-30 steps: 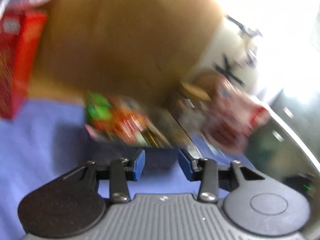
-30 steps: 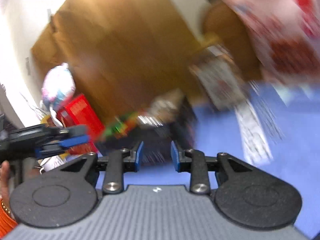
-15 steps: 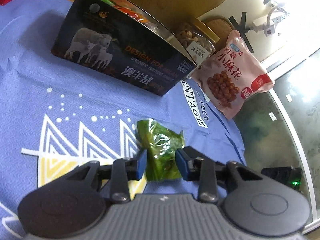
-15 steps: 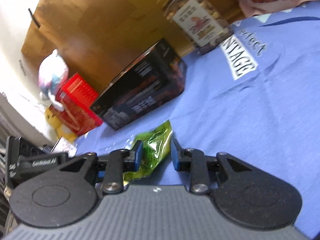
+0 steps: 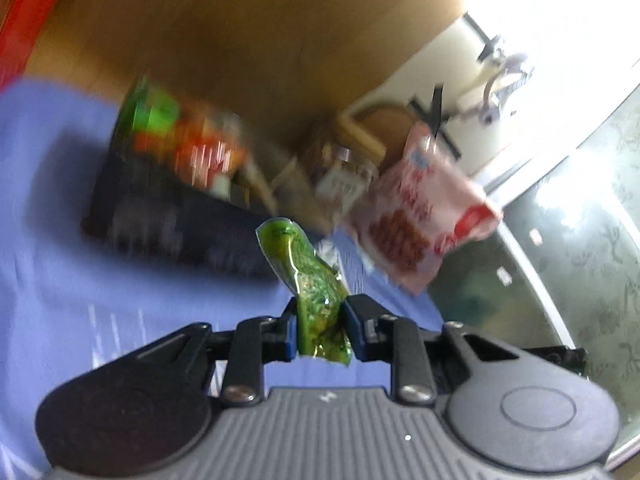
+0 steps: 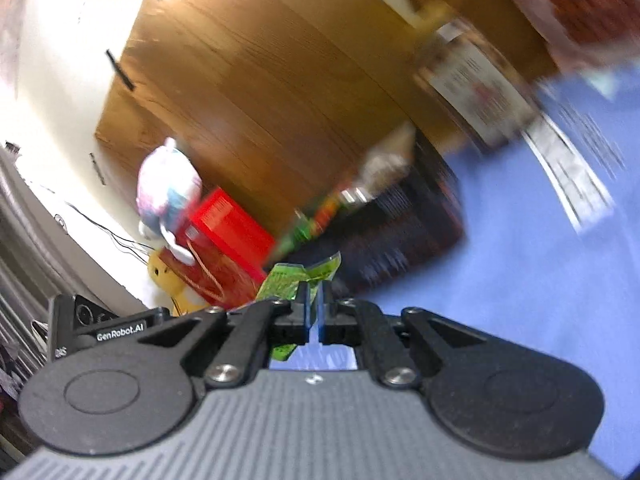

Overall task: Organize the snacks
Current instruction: 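Drop the green-yellow snack bag into the tin with the left tool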

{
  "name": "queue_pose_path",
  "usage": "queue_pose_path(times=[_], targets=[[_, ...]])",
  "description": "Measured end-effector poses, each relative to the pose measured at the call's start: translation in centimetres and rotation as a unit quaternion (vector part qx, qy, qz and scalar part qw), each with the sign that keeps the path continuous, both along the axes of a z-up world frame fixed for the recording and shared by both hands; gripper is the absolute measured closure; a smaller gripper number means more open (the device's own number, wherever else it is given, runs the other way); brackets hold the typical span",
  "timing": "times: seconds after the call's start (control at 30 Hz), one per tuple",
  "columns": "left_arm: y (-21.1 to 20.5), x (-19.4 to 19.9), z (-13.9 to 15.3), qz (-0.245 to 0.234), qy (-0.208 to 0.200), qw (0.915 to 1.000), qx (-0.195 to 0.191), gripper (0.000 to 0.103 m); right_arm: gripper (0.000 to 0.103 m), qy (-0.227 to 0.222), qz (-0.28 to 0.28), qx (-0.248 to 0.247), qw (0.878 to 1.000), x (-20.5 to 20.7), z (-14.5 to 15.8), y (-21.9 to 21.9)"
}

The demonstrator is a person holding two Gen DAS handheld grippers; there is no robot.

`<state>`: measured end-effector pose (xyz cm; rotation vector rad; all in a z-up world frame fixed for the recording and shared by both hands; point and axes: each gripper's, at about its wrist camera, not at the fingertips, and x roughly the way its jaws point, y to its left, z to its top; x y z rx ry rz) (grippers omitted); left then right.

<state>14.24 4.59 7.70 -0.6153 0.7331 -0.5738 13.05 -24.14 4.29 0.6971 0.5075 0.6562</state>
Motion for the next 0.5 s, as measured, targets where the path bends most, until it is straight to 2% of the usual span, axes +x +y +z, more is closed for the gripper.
queue_pose_path(times=[0.17, 0.27, 0.3, 0.37, 0.43, 0.5], targets=[[0.4, 4.8, 2.7, 0.021, -0.037, 0.9983, 0.04, 0.078, 0.097, -0.042, -0.016, -0.031, 0.999, 5.2, 2.3, 2.2], [-0.3, 7.9, 2.3, 0.04, -0.037, 0.9948, 0.085, 0.063, 0.096, -0.083, -0.041, -0.111, 0.989, 7.2, 2.7, 4.5], [-0.9, 8.9, 1.8, 0.05, -0.033, 0.9913, 0.117, 0.053, 0.095, -0.095, -0.048, -0.149, 0.983, 7.7, 2.5, 5.5], [-1.7, 10.0, 0.7, 0.071, -0.026, 0.9822, 0.172, 0.051, 0.09, -0.099, -0.066, -0.207, 0.971, 8.3, 1.6, 6.5], [-1.9, 9.5, 0.7, 0.085, -0.042, 0.9754, 0.199, 0.05, 0.09, -0.099, -0.077, -0.206, 0.971, 7.8, 1.1, 6.0], [-1.4, 8.3, 1.0, 0.1, -0.055, 0.9734, 0.199, 0.05, 0.089, -0.097, -0.092, -0.178, 0.975, 6.5, 0.8, 4.7]])
